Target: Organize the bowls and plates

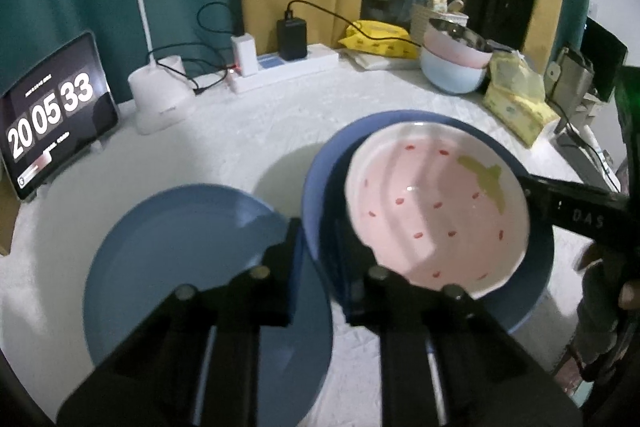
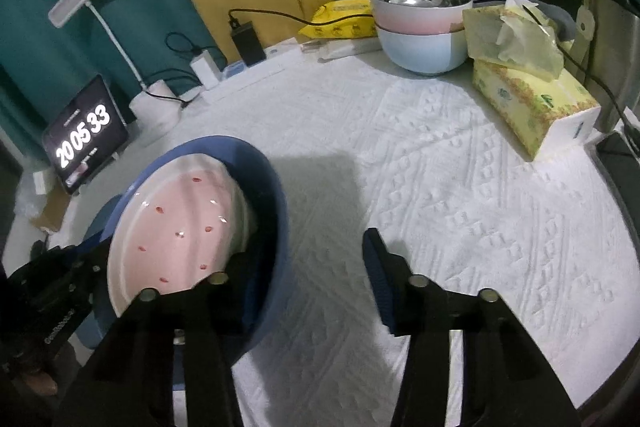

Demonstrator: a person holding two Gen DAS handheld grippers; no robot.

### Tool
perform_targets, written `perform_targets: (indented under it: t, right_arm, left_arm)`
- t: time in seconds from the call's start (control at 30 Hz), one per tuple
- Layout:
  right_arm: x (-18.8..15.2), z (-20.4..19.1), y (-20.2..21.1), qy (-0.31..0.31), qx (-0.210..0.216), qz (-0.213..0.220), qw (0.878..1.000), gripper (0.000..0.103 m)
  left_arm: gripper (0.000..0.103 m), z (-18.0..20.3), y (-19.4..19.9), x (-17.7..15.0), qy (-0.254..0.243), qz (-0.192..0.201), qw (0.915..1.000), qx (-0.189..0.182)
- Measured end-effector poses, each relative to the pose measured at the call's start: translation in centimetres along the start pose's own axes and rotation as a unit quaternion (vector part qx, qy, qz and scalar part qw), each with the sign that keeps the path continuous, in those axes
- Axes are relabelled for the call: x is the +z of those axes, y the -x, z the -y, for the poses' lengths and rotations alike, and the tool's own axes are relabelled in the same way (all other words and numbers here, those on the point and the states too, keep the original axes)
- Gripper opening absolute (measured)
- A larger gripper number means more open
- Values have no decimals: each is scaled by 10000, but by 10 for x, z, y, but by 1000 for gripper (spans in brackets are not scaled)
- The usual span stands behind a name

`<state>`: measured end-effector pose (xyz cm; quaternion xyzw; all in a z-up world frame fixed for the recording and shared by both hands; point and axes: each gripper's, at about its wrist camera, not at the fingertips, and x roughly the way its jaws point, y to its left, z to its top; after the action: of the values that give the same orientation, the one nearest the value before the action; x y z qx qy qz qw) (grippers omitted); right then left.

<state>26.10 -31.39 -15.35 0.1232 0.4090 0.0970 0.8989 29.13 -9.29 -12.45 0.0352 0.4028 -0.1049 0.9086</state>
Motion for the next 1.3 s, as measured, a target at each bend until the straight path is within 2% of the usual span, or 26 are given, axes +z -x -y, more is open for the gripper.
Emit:
perform_targets:
  t: [0.03,0.07,0.1,0.17,0.63,0.97,1.3]
  right_arm:
    - [-1,-1,1,9,116,15,9999,26]
    - [-2,-5,1,28,211,46,9998,15]
    - [-3,-10,2,102,215,89,9997,12]
    - [-4,-17,3,201,2,159,9997,11]
    - [-5,-13,12,-55,-34,211,9998,10]
    - [0,-15,38,-36,-71,461,9989,10]
    - [9,-39,58,140,-23,695,9975,10]
  left_arm:
    - [14,-1,0,1,29,1,10000,-31]
    - [14,-2,0,1,53,3,10000,-61]
    - [13,-3,0,1,80,6,9999,-84]
    - [13,-3,0,1,84,15,9999,-90]
    - [13,0,5,3,110,41,9997,-199]
    - [12,4,28,9,107,348,9988,-335]
    - [12,-11,51,14,204,580,9975,-353]
